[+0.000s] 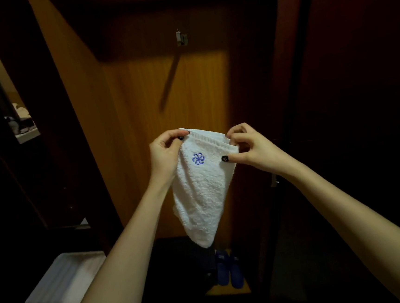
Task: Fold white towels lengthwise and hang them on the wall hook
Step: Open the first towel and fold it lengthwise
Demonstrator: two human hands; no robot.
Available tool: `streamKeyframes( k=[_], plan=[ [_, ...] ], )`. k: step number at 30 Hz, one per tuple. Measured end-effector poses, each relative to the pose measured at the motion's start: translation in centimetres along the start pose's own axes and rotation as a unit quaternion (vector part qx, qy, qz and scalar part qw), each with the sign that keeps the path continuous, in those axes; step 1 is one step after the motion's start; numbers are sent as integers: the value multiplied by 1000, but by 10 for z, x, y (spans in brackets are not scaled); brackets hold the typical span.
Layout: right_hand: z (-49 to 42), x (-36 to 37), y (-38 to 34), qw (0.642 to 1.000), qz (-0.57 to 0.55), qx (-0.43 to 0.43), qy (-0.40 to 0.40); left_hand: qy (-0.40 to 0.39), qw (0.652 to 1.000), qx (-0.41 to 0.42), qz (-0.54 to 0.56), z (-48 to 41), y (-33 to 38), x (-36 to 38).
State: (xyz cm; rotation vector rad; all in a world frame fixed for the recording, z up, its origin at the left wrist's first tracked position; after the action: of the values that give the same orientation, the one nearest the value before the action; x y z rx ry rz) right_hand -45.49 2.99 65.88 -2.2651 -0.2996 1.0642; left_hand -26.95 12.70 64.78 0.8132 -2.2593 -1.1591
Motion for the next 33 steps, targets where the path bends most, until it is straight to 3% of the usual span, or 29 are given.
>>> streamKeyframes(
  k=[6,11,13,17,21,24,27,33],
  plan=[
    [4,-14,12,995,100,-1,0,16,1000,-11,-7,-2,-12,-3],
    [2,-40,11,986,108,-25,123,-75,995,26,-51,1,-10,14],
    [0,-49,15,986,90,-15,138,-87,990,65,-95,3,-8,18],
    [-1,-52,15,995,83,-21,47,-95,994,19,-57,6,-11,30],
    [1,-37,3,994,60,-55,-77,-139,986,41,-84,10,-6,52],
    [-3,-34,1,987,112,-58,-99,-177,978,50,-97,9,-2,65],
    [-7,-42,4,989,125,-50,-56,-202,976,29,-75,6,-5,68],
    [-16,-32,4,984,133,-34,-117,-155,987,40,-33,14,-14,73]
  ],
)
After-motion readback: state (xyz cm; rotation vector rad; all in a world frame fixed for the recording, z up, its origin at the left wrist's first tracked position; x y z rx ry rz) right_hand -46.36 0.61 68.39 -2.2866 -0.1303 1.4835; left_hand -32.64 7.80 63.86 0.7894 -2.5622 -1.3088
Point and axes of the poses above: each hand's wrist, its own z-axis away from the middle knuckle, its own x-axis out of the palm, y = z × x, the point moved 7 cm from there along -z, towards the middle knuckle, and after that the axes turned 5 degrees about -x, right-handed, at the moved point
